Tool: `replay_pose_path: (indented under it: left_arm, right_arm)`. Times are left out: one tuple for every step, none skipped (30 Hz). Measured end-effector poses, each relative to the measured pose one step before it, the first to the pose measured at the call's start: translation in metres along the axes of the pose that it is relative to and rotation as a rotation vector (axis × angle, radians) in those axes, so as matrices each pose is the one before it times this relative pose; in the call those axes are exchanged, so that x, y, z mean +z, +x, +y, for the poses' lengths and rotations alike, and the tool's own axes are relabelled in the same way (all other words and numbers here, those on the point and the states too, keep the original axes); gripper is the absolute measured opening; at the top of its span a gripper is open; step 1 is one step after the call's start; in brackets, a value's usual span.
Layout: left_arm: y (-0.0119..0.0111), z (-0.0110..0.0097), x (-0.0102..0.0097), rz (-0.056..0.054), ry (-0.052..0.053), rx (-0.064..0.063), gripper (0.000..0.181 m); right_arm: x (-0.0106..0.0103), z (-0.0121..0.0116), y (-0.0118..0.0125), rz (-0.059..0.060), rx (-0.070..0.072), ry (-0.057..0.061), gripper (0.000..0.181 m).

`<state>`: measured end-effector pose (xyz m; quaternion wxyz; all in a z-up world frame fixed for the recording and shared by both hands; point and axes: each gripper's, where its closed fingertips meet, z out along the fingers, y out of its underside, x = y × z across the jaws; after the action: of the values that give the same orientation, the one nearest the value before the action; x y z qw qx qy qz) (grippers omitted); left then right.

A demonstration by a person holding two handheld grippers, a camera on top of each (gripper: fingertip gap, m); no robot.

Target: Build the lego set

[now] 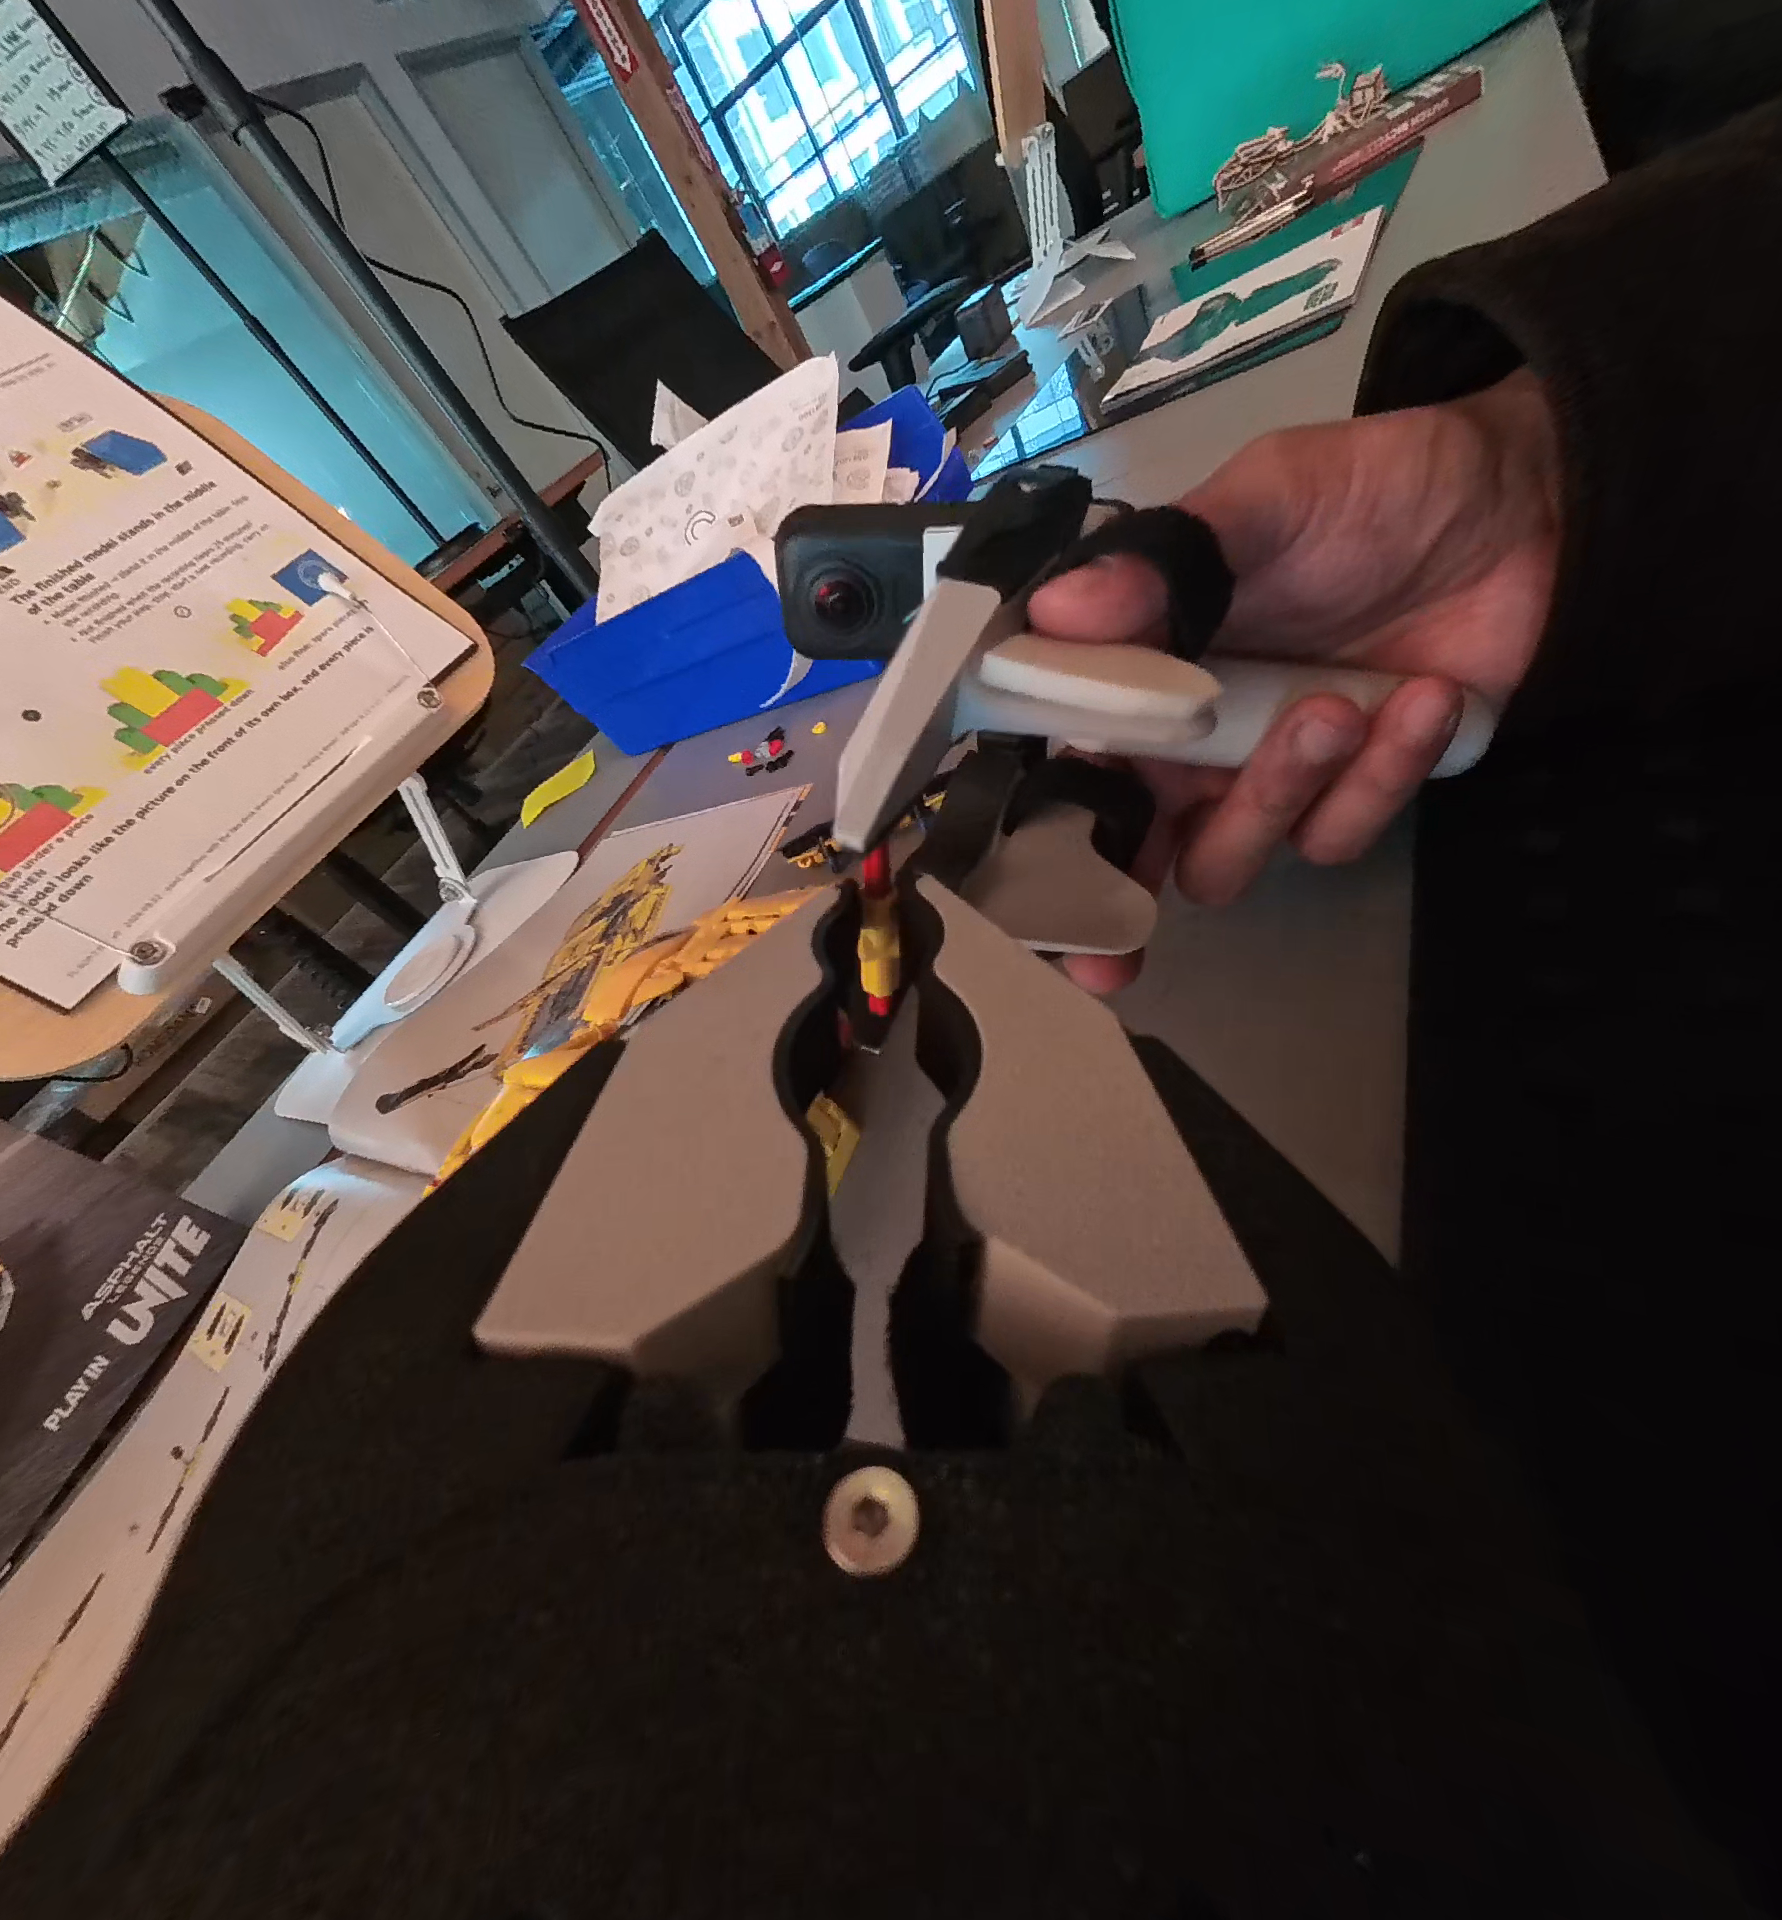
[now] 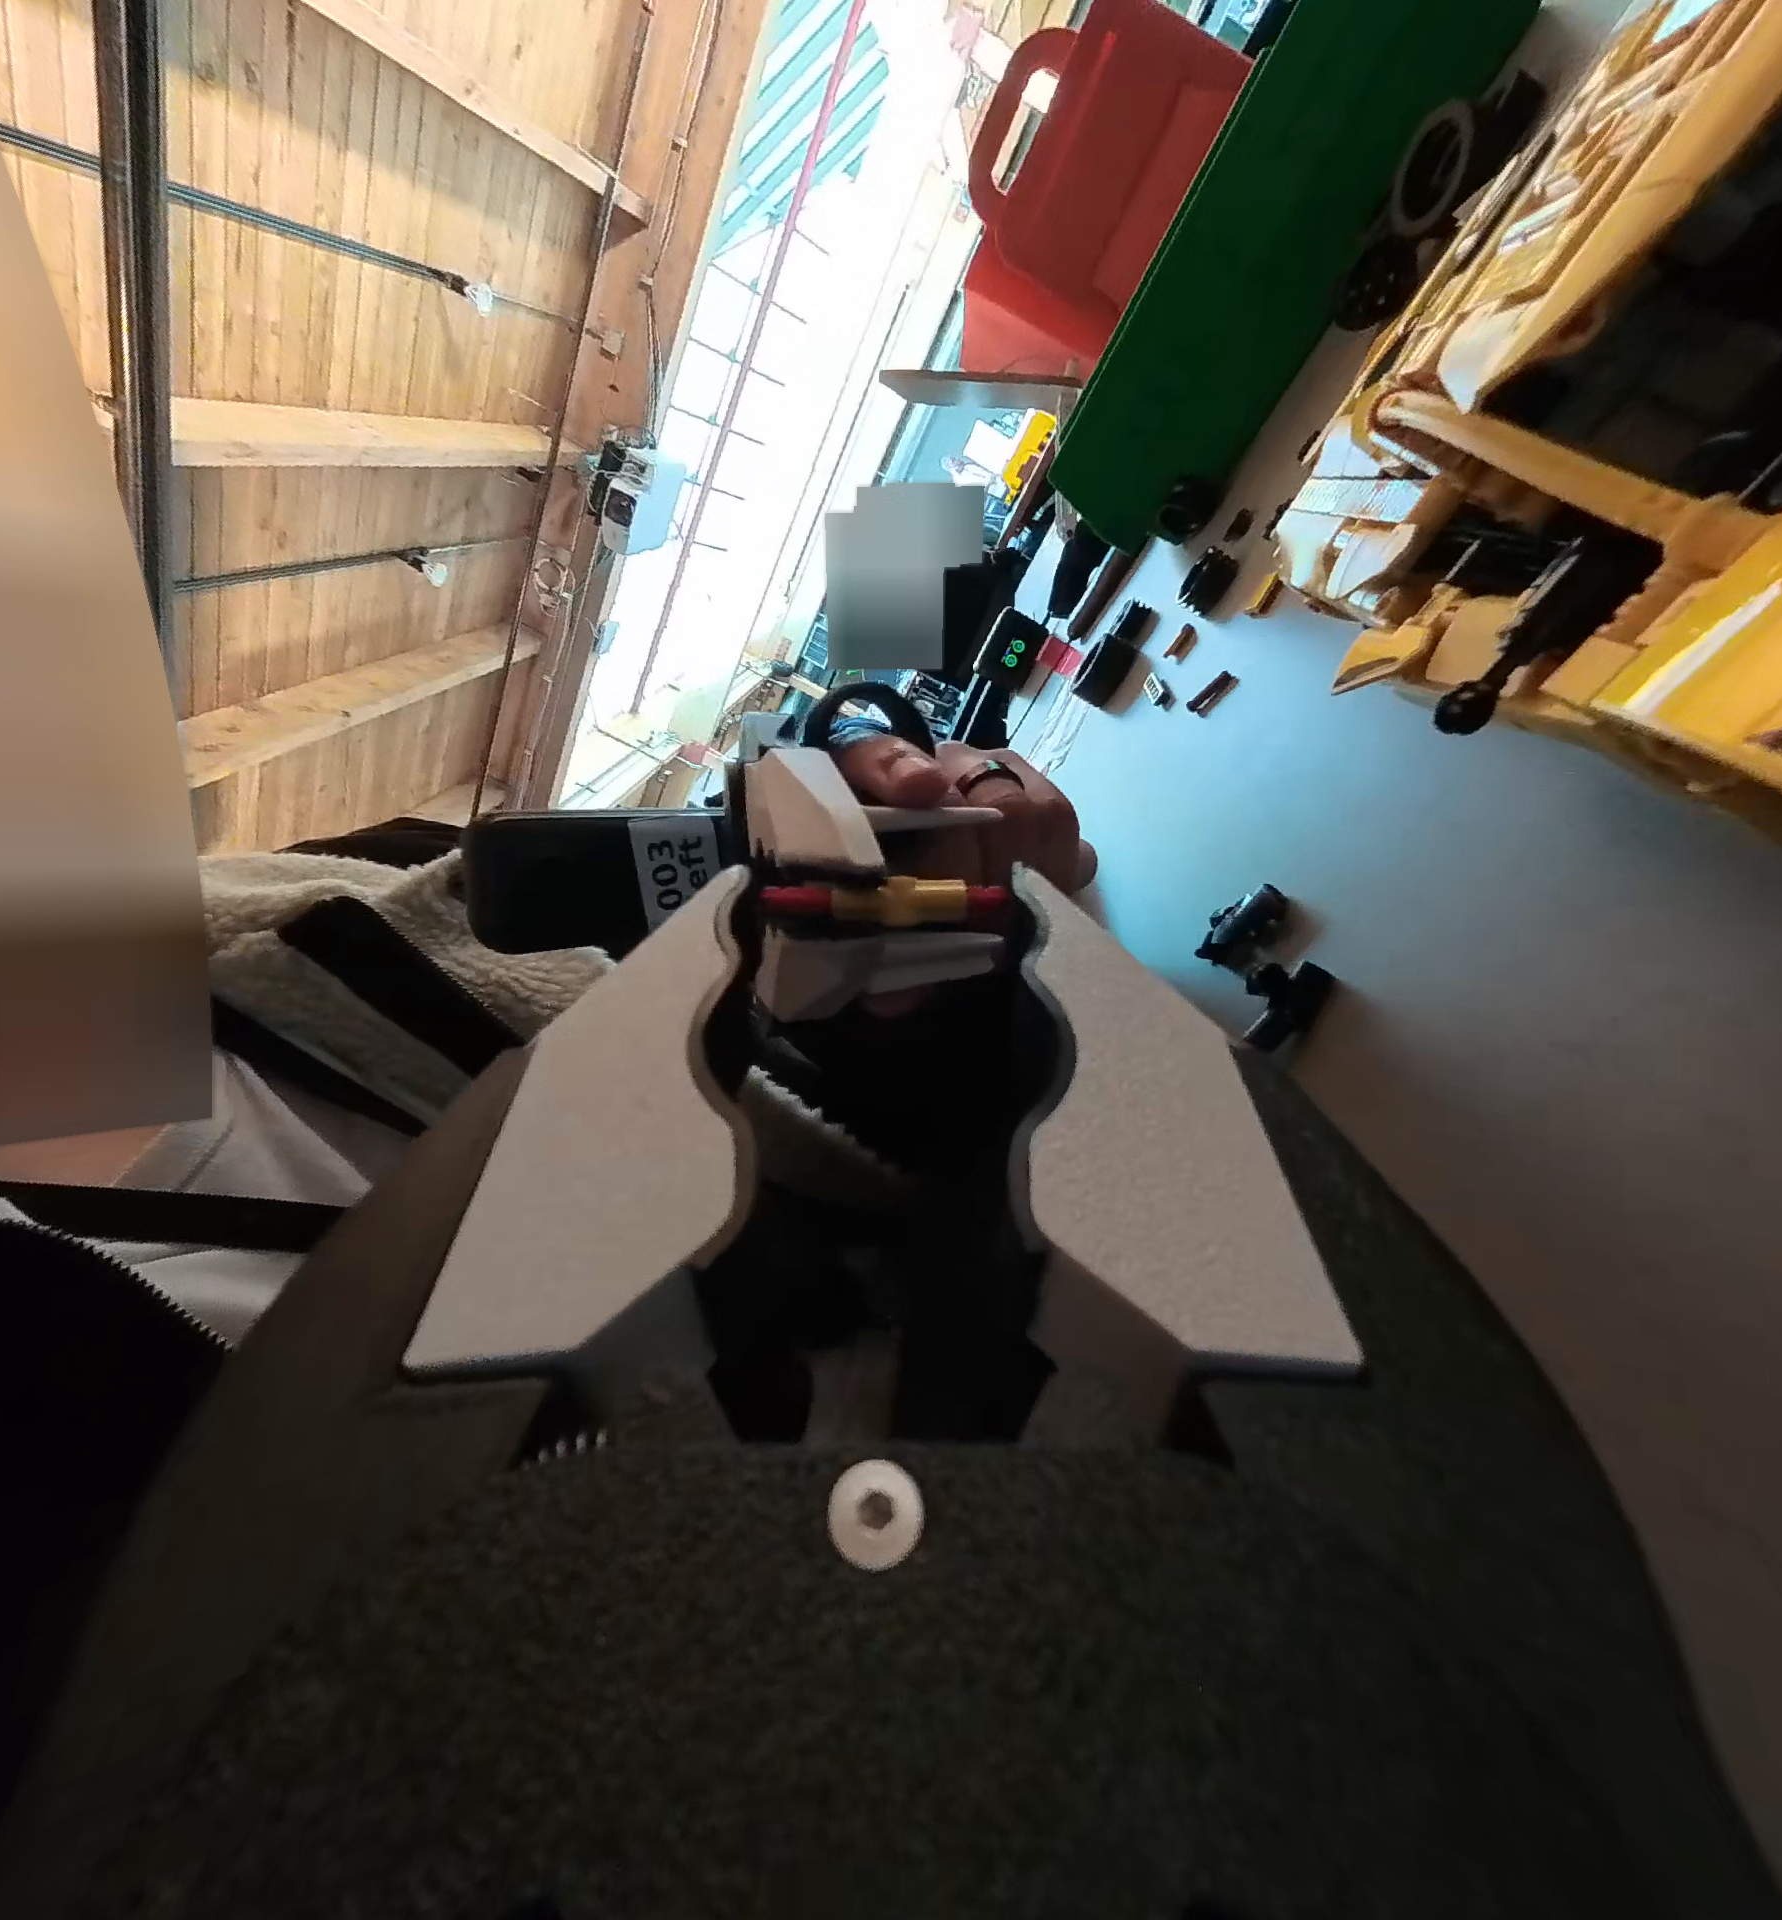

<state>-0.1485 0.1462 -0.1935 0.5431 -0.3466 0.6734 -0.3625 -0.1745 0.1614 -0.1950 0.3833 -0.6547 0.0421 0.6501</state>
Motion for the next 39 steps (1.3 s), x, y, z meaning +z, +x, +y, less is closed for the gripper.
replay_pose_path:
  left_arm:
    - [0.00029,0.00058,0.00016,-0.0002,-0.0036,0.0036,0.006]
    - [0.00042,0.00019,0.00021,-0.0002,-0.0019,0.0057,0.006]
    - [0.00044,-0.00022,0.00030,-0.0004,-0.0002,0.0037,0.006]
    - [0.00007,-0.00025,0.00000,-0.0004,0.0011,0.0008,0.006]
    - [-0.00018,-0.00022,-0.00004,-0.0008,0.0010,0.0004,0.006]
    - [0.00019,0.00022,-0.00002,0.0001,-0.0011,0.0014,0.006]
    - [0.00031,0.00036,0.00014,0.0004,-0.0019,0.0016,0.006]
    - [0.00024,-0.00006,-0.00002,-0.0004,-0.0001,0.0035,0.006]
    - [0.00040,-0.00019,-0.00008,0.0000,0.0001,0.0046,0.006]
    - [0.00047,0.00030,0.00015,0.0010,-0.0019,0.0018,0.006]
    - [0.00037,0.00016,0.00000,0.0011,-0.0007,0.0007,0.006]
    - [0.00005,-0.00097,-0.00026,-0.0007,0.0045,0.0027,0.006]
    - [-0.00002,-0.00082,-0.00023,-0.0016,0.0038,0.0006,0.006]
    - [0.00000,0.00027,-0.00003,0.0001,-0.0016,-0.0013,0.006]
    - [0.00049,0.00001,-0.00020,0.0027,0.0006,0.0031,0.006]
    - [0.00042,-0.00084,-0.00026,-0.0012,0.0027,0.0071,0.006]
    - [-0.00058,-0.00059,-0.00022,-0.0075,-0.0004,0.0065,0.006]
    - [-0.00091,-0.00065,-0.00047,-0.0049,0.0025,0.0016,0.006]
    - [-0.00072,-0.00196,-0.00108,-0.0009,0.0100,-0.0020,0.006]
    - [-0.00041,-0.00166,-0.00083,-0.0024,0.0060,0.0027,0.006]
    - [-0.00058,-0.00031,-0.00026,-0.0083,-0.0019,0.0106,0.006]
    - [-0.00151,-0.00097,-0.00053,-0.0081,0.0056,-0.0033,0.006]
    - [-0.00411,-0.00264,-0.00149,-0.0122,0.0195,-0.0273,0.006]
    - [-0.00713,-0.00189,-0.00218,-0.0210,0.0178,-0.0393,0.006]
    - [-0.00775,-0.00117,-0.00234,-0.0177,0.0147,-0.0542,0.006]
    - [-0.00736,-0.00236,-0.00231,-0.0090,0.0233,-0.0772,0.006]
    - [-0.00719,-0.00304,-0.00213,-0.0009,0.0266,-0.1000,0.007]
    - [-0.00737,-0.00218,-0.00180,0.0032,0.0212,-0.1149,0.007]
    - [-0.00515,-0.00069,-0.00120,0.0220,0.0164,-0.1231,0.006]
    - [-0.00267,-0.00053,-0.00100,0.0401,0.0167,-0.1300,0.006]
    - [-0.00255,-0.00200,-0.00145,0.0410,0.0239,-0.1336,0.007]
    - [-0.00098,-0.00270,-0.00162,0.0531,0.0260,-0.1292,0.006]
    - [0.00212,-0.00054,-0.00125,0.0765,0.0106,-0.1318,0.007]
    - [0.00321,0.00180,-0.00102,0.0872,-0.0055,-0.1391,0.006]
    - [0.00345,0.00403,-0.00107,0.0920,-0.0186,-0.1465,0.007]
    - [0.00551,0.00457,-0.00117,0.1068,-0.0224,-0.1552,0.006]
    - [0.00528,0.00312,-0.00153,0.0999,-0.0120,-0.1479,0.006]
    - [-0.00006,0.00345,-0.00081,0.0541,-0.0122,-0.1156,0.006]
    - [-0.00361,0.00544,0.00055,0.0112,-0.0269,-0.0638,0.006]
  right_arm:
    - [-0.00021,0.00010,0.00094,0.0110,-0.0111,-0.0008,0.046]
    - [-0.00036,0.00037,0.00058,0.0067,-0.0112,-0.0057,0.046]
    - [-0.00043,0.00049,0.00011,0.0010,-0.0021,-0.0085,0.046]
    - [-0.00019,0.00027,-0.00010,-0.0015,-0.0013,-0.0050,0.046]
    - [0.00025,-0.00020,-0.00029,-0.0016,-0.0072,0.0002,0.046]
    - [0.00034,0.00025,0.00019,0.0034,-0.0047,-0.0020,0.046]
    - [0.00024,0.00059,0.00072,0.0064,-0.0031,-0.0056,0.045]
    - [0.00003,0.00015,-0.00003,0.0014,-0.0049,-0.0011,0.045]
    - [0.00005,0.00053,-0.00043,-0.0022,-0.0003,-0.0030,0.045]
    - [-0.00011,0.00047,0.00041,0.0030,0.0006,-0.0035,0.045]
    - [-0.00012,0.00049,0.00061,0.0039,0.0000,-0.0028,0.045]
    - [0.00009,0.00029,-0.00079,-0.0053,0.0002,-0.0027,0.045]
    - [0.00012,0.00020,-0.00180,-0.0095,-0.0027,-0.0028,0.045]
    - [-0.00013,-0.00022,0.00071,0.0087,-0.0017,-0.0008,0.045]
    - [0.00017,0.00066,0.00034,0.0050,-0.0060,-0.0032,0.045]
    - [-0.00025,0.00112,-0.00141,-0.0109,0.0024,-0.0095,0.044]
    - [0.00013,-0.00069,-0.00068,-0.0028,-0.0030,0.0038,0.044]
    - [0.00028,-0.00064,-0.00007,0.0034,-0.0091,0.0047,0.044]
    - [0.00046,-0.00106,-0.00161,-0.0064,-0.0295,0.0070,0.044]
    - [0.00032,-0.00088,-0.00246,-0.0138,-0.0293,0.0104,0.044]
    - [0.00017,-0.00082,-0.00010,0.0083,-0.0033,0.0034,0.044]
    - [0.00027,-0.00159,0.00003,0.0193,-0.0280,0.0057,0.045]
    - [0.00031,-0.00258,-0.00182,0.0194,-0.0572,0.0101,0.045]
    - [-0.00031,-0.00441,-0.00226,0.0169,-0.0836,0.0237,0.046]
    - [-0.00096,-0.00621,-0.00145,0.0146,-0.0752,0.0392,0.052]
    - [-0.00150,-0.00349,0.00262,0.0338,-0.0414,0.0128,0.057]
    - [-0.00123,-0.00026,0.00247,0.0324,-0.0547,-0.0157,0.054]
    - [-0.00024,-0.00036,0.00084,0.0331,-0.0890,-0.0132,0.054]
    - [0.00053,-0.00220,-0.00015,0.0357,-0.1137,0.0002,0.055]
    - [0.00161,-0.00366,-0.00087,0.0330,-0.1184,0.0070,0.059]
    - [0.00203,-0.00191,-0.00136,0.0231,-0.1090,-0.0114,0.062]
    - [0.00205,0.00034,-0.00089,0.0172,-0.0891,-0.0330,0.062]
    - [0.00231,0.00056,-0.00098,0.0061,-0.0779,-0.0355,0.064]
    - [0.00231,0.00092,-0.00285,-0.0104,-0.0629,-0.0333,0.068]
    - [0.00200,-0.00043,-0.00399,-0.0216,-0.0576,-0.0232,0.073]
    - [0.00164,-0.00041,-0.00243,-0.0152,-0.0546,-0.0195,0.076]
    - [0.00181,0.00147,-0.00354,-0.0247,-0.0540,-0.0308,0.080]
    - [0.00175,0.00280,-0.00533,-0.0361,-0.0509,-0.0392,0.082]
    - [0.00131,0.00107,-0.00430,-0.0288,-0.0427,-0.0282,0.083]
